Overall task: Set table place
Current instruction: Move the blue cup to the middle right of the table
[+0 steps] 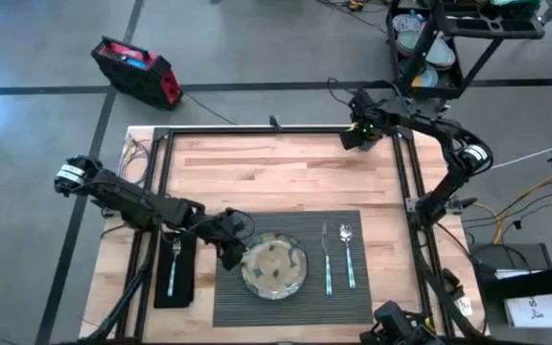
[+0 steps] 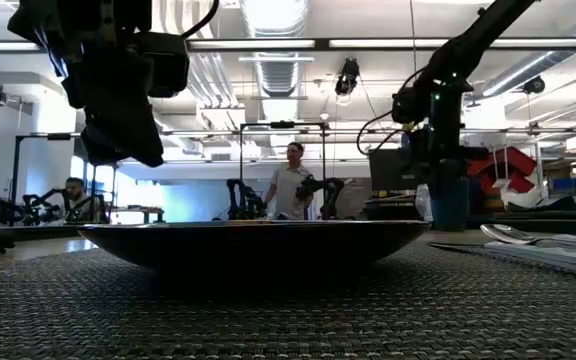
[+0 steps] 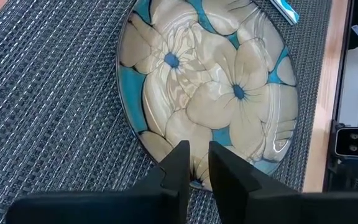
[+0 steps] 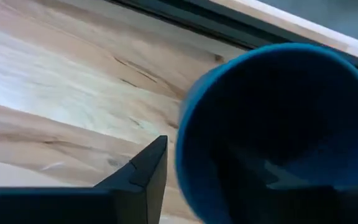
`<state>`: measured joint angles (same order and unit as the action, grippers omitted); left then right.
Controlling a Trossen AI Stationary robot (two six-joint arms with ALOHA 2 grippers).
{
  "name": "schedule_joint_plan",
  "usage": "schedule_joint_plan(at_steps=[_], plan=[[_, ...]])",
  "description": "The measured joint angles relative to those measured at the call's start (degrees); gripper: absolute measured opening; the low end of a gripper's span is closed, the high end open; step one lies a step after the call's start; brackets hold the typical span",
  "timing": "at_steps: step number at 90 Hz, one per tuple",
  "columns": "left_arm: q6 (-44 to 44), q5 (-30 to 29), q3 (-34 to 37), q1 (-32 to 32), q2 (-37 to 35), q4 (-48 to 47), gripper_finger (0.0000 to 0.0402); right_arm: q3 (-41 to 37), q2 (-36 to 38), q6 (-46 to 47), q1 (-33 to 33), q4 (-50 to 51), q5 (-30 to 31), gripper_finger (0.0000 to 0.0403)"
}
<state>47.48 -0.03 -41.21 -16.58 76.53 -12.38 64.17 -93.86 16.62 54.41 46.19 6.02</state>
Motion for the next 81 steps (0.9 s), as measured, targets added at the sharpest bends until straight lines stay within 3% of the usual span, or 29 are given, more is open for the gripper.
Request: schedule_joint_plan(at_steps=[22, 58, 81], plan=[[0.0, 0.02, 0.13, 0.0, 0.02, -0.04, 0.0047, -1.44, 0.16, -0.11, 0.0, -0.44, 0.62, 0.0008], [-0.53, 0.05, 0.13, 0.01, 0.0, -0.04, 0.0045, -1.26, 9.21, -1.02, -2.65, 9.68, 0.28, 0.0001], [-1.51, 0.04, 0.52, 0.02, 0.02, -0.04, 0.0041, -6.87, 19.29, 6.45, -13.65, 14.01, -2.18, 0.0]])
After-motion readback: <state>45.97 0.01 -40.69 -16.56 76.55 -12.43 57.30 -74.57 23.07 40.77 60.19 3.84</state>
